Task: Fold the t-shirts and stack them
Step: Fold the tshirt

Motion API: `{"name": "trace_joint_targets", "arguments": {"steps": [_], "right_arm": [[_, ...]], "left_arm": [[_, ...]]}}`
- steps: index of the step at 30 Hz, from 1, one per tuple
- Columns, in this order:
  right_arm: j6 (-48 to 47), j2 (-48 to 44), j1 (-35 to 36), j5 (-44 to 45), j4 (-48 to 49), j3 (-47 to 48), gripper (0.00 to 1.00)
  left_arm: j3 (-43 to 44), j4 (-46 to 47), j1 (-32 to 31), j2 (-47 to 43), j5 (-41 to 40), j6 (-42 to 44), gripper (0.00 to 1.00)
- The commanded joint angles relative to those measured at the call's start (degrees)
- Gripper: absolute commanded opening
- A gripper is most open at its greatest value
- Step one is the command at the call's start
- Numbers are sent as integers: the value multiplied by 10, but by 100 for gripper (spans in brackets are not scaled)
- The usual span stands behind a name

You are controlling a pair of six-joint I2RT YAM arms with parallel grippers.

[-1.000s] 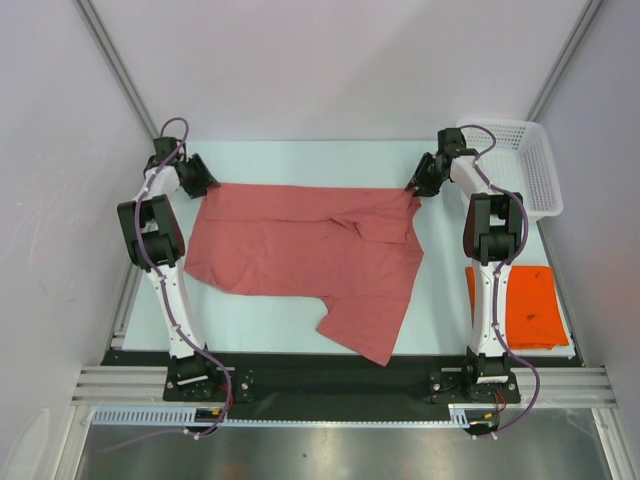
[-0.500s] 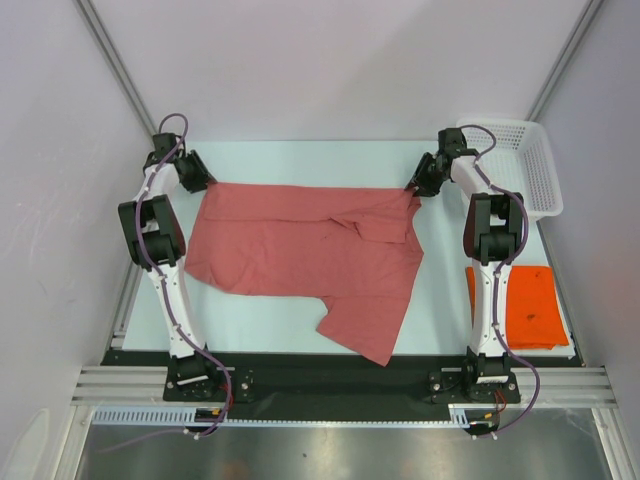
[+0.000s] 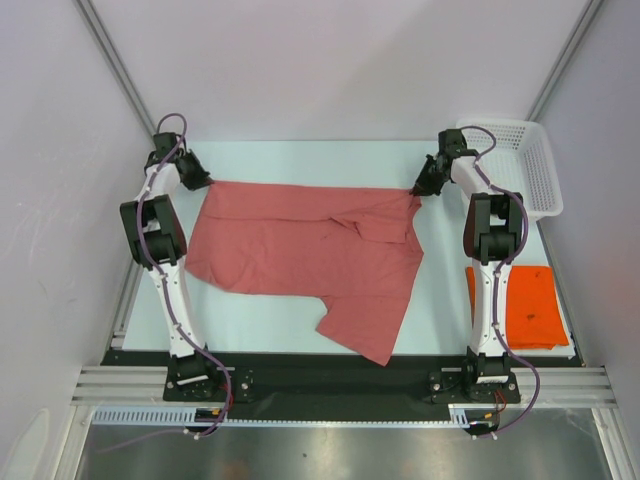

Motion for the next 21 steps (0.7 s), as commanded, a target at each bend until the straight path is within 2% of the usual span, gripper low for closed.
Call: {"name": "trace_joint_targets", "arguments": {"steps": [1,6,10,11,13,15,17,18,19,21], "right_arm": [[-11,19,-3,37,-16,32,7],[-18,28,-3,58,-16,43,0],[-21,34,-5,64,-19,57,0],[-22,37,-6,62,-26,61,0],[-28,38,-6,67,-41,80,10],[-39,29,-4,71,-65,94,20],[-48,16,1,86,-84,109,35],[-50,-2,3,92,-87,110,42],[-45,-13,4,93,-93,110,53],[-36,-43,6,98,-101,106,59]], "left_arm": [[36,31,-2,32,0,-40,0],[44,46,-2,43,-12,-64,0],[56,39,4,49,-24,-67,0],[61,30,5,50,-28,-68,3],[69,1,5,37,-36,-58,17],[49,-23,3,13,-69,-41,36],[16,-27,-2,-45,-113,-26,43],[-23,-26,-4,-71,-132,-12,53],[-43,-27,-8,-94,-148,-4,57],[-105,-27,-12,-167,-195,10,62]]}}
